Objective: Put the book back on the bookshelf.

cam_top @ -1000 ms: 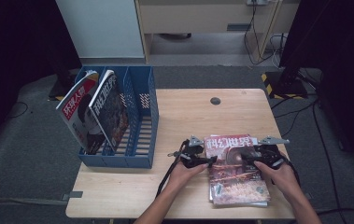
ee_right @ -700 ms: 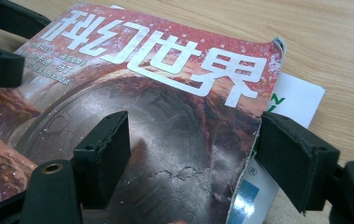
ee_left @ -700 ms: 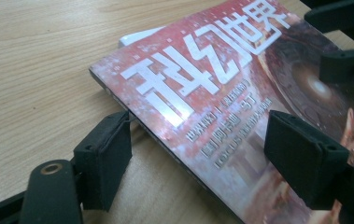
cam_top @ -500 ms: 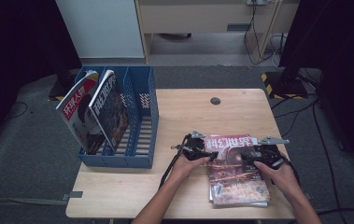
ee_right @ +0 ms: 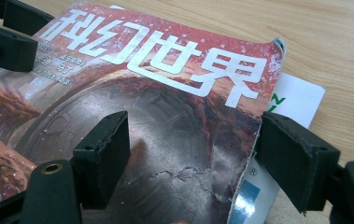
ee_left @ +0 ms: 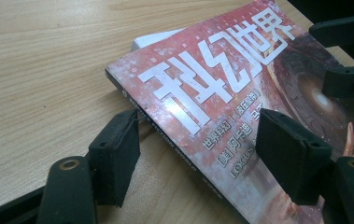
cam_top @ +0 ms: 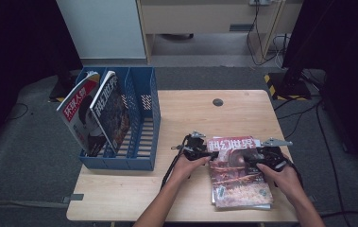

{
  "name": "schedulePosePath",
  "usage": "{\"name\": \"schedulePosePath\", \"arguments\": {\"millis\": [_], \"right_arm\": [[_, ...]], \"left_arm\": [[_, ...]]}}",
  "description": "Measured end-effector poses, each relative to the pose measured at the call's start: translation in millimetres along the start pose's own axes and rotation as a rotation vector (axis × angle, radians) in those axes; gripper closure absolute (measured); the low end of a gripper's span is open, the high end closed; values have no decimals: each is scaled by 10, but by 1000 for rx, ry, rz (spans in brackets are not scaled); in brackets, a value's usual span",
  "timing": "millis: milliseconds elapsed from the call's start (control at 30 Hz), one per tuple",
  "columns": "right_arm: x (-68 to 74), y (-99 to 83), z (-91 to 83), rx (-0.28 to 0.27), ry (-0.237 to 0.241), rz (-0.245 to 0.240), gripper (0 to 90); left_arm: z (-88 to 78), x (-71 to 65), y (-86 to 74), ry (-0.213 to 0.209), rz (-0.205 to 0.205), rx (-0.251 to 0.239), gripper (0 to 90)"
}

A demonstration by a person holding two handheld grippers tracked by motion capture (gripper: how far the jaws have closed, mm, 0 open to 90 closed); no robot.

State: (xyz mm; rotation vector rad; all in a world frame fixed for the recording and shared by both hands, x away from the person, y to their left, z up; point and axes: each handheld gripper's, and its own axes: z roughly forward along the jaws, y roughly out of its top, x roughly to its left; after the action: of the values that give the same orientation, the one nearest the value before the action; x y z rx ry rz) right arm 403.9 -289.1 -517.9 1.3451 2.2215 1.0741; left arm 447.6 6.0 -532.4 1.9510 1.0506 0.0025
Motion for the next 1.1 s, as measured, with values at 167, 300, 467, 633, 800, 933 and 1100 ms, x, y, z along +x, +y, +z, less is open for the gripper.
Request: {"name": "schedulePosePath", "arguments": {"millis": [167,300,467,633,800,933,1100], "right_arm": [[-2,2,-1,0,-2,-10,258],[2,4,-2,2,-4,-9,258],[7,5,-6,5,-6,-14,258],[10,6,-6,5,-8,-11,256],[22,14,-19,14,-9,-24,244],[31,35,-40,2,-2,-17,249],[34,17,-20,15,-22,-24,267]], "left_arm": [[-12,-12,-4,-4,4,7,323],[-34,-39,-20,-6,8,19,325],[-46,-55,-40,-33,7,44,323],[-14,-96,-36,-22,-8,26,332],[-48,-97,-11,-20,-8,-20,361],[-122,-117,41,-31,-8,-56,407],[-166,-189,122,-39,9,-75,450]]}}
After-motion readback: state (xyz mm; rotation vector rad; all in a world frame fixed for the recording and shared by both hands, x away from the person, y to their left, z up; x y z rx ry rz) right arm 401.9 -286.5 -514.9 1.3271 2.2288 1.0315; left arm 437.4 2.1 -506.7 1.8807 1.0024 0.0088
